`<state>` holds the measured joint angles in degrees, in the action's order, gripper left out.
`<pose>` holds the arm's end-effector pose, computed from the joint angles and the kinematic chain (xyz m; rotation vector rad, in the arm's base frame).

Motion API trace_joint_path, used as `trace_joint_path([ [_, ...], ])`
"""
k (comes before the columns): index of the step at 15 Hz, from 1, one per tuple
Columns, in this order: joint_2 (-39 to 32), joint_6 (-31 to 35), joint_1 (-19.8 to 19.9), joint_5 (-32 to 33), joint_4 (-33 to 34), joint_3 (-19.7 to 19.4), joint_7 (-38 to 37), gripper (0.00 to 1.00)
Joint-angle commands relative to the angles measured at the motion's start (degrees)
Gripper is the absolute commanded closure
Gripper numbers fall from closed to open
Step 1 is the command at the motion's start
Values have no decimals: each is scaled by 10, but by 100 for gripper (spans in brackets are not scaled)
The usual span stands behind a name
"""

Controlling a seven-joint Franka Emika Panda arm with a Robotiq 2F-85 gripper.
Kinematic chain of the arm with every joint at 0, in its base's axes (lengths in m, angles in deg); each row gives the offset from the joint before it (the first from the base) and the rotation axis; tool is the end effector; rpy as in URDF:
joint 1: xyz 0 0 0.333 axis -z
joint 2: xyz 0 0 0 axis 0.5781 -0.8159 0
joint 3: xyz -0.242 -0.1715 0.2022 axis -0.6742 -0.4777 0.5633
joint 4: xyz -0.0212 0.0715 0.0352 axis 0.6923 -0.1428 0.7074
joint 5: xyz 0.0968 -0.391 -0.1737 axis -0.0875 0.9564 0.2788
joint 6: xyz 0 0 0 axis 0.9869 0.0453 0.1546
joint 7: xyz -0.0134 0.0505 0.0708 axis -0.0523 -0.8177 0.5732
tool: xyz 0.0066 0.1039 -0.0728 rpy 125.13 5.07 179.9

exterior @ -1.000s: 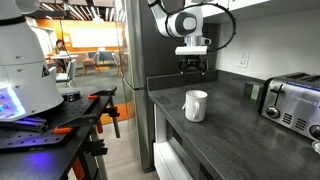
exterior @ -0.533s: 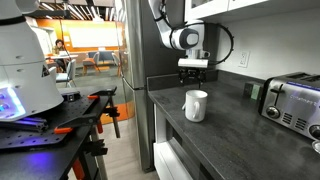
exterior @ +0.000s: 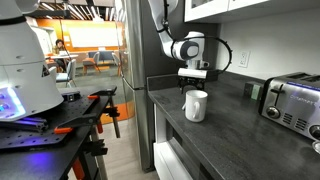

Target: Put the red marker inside the white mug

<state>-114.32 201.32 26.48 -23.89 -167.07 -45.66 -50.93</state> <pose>0.6839 0.2640 0.0080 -2.6341 -1.5939 -0.0632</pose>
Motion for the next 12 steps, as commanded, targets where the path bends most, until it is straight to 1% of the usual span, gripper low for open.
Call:
trace_joint_path([
  [1, -1, -8, 14, -2, -1, 7, -15, 0],
  [3, -4, -11, 25, -6, -3, 12, -10, 1],
  [4, -5, -14, 28, -7, -3, 11, -9, 7],
  [5, -7, -14, 31, -8, -3, 11, -10, 6],
  [6, -9, -14, 34, -9, -3, 11, -9, 9],
  [7, -12, -15, 36, -9, -3, 11, -10, 8],
  [8, -14, -15, 37, -9, -2, 11, -10, 13],
  [9, -16, -16, 36, -7, -2, 9, -11, 23],
  [10, -16, -16, 31, -3, -3, 6, -14, 37],
  [12, -14, -15, 23, 3, -4, -1, -19, 51],
])
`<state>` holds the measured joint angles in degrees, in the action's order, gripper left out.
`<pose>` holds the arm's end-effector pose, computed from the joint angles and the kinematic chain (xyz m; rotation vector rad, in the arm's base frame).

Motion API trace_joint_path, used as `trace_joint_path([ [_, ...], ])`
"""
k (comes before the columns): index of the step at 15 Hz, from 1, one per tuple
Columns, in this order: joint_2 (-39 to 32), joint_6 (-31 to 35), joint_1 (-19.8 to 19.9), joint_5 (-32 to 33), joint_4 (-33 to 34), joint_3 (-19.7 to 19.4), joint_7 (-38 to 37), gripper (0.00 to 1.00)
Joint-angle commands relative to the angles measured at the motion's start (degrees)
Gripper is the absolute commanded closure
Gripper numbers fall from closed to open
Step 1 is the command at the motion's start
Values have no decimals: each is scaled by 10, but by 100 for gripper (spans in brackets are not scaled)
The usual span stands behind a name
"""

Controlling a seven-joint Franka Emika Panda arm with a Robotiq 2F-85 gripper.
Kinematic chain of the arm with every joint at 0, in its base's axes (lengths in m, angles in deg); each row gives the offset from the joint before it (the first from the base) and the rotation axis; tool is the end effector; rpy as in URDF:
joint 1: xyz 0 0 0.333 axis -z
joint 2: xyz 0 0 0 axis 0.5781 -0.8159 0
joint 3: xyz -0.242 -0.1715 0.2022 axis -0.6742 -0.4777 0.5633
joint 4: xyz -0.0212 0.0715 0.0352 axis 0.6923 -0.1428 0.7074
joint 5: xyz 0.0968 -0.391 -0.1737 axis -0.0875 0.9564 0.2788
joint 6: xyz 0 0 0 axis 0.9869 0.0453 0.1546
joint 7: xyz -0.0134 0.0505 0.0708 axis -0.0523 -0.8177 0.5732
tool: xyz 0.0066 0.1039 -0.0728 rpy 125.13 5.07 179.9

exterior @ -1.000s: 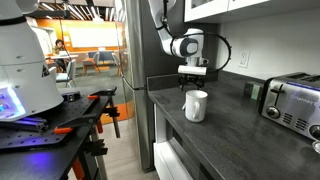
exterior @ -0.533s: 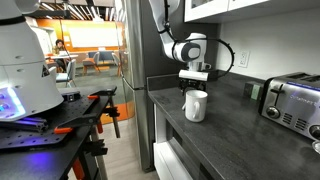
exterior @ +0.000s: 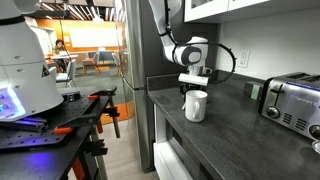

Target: Put the red marker inside the white mug

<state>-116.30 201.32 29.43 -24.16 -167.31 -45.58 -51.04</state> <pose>0.6828 0.2279 -0.0179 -2.6639 -1.5094 -0.0114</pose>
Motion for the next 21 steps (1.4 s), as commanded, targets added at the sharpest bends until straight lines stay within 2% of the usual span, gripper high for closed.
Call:
trace_joint_path([
  [1, 8, -14, -7, 7, -1, -1, -17, 60],
  [4, 14, -9, -6, 7, -4, 2, -15, 82],
  [6, 15, 0, 5, 1, -10, 18, -3, 98],
  [9, 25, 49, 44, -17, -32, 67, 27, 95],
  [11, 40, 95, 63, -8, -52, 94, 46, 94],
  [13, 57, 146, 101, 3, -85, 134, 93, 94],
  [15, 65, 194, 156, 8, -124, 186, 158, 94],
  [17, 60, 247, 227, 11, -166, 247, 221, 94],
  [21, 15, 305, 397, 61, -240, 379, 328, 94],
])
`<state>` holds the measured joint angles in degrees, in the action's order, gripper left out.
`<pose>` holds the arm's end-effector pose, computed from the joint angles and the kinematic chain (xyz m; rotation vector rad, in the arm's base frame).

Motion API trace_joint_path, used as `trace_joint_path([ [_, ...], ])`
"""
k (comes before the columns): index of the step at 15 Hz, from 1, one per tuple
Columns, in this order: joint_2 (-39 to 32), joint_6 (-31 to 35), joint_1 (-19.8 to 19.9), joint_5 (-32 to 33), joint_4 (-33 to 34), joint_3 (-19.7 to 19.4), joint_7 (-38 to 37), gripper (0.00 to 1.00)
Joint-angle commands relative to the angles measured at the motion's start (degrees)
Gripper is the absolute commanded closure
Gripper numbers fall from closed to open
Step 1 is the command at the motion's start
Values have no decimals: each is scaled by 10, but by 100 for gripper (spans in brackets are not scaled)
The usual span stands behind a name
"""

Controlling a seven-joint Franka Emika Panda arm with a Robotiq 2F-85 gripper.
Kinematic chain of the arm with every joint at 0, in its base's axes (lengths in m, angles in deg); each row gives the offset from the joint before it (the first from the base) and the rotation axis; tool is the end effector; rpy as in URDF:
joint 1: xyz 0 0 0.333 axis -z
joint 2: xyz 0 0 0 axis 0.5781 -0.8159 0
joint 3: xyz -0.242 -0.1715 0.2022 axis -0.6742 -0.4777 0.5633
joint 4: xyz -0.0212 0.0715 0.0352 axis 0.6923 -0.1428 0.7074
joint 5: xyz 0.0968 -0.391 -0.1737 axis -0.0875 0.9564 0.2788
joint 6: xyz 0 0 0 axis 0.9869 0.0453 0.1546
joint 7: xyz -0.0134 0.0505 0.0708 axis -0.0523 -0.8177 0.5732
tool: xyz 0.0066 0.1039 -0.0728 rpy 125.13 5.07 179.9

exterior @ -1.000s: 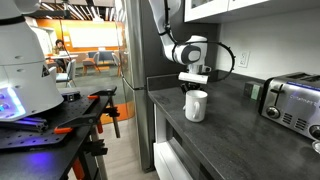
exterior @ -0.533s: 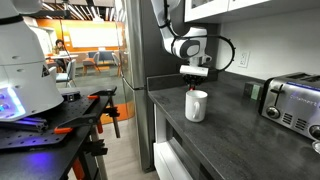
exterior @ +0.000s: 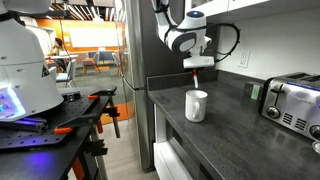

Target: Put the red marker inside the white mug

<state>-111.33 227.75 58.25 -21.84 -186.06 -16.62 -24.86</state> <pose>0.6689 0.2214 0.1161 -2.1840 -1.6777 -0.8406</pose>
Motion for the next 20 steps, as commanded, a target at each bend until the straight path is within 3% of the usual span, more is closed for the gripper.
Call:
trace_joint_path([
  [1, -52, 43, 154, 53, -71, 121, 85, 94],
  [4, -106, 36, 259, 78, -113, 183, 114, 94],
  [10, -217, 30, 394, 108, -151, 220, 146, 94],
  [15, -236, 15, 411, 131, -146, 217, 147, 94],
  [20, -245, 54, 433, 137, -163, 225, 140, 94],
])
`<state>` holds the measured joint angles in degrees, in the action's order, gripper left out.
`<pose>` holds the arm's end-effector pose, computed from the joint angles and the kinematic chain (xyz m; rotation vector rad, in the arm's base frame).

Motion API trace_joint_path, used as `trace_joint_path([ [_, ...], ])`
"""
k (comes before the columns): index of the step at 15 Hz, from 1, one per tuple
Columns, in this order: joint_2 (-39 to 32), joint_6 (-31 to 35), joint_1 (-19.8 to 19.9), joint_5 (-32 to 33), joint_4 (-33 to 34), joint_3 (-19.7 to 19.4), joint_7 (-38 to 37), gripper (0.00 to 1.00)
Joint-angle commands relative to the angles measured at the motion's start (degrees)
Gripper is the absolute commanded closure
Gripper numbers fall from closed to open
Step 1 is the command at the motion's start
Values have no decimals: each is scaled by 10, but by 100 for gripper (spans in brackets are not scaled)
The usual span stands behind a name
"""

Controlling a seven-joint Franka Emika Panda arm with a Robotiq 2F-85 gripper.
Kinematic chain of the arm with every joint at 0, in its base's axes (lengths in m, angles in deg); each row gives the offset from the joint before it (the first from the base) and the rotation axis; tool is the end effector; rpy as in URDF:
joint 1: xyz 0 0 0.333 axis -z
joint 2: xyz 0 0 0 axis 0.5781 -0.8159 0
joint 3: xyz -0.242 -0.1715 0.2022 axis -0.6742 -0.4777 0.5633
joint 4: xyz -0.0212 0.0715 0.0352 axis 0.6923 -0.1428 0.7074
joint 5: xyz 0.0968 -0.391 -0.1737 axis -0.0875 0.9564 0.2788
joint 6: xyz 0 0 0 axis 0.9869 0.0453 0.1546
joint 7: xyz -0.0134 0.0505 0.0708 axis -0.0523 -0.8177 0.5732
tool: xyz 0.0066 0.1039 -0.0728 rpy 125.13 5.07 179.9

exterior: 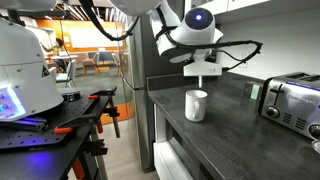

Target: Put the red marker inside the white mug

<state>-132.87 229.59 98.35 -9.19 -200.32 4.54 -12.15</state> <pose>0.6217 0.0674 0.1298 -1.9694 -1.3416 -1.2226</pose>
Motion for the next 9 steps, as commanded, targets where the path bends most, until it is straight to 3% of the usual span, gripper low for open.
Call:
trace_joint_path([
  [1, -30, 48, 37, 12, -24, 13, 9, 94],
  [9, -42, 123, 96, 68, -64, -4, -13, 94],
])
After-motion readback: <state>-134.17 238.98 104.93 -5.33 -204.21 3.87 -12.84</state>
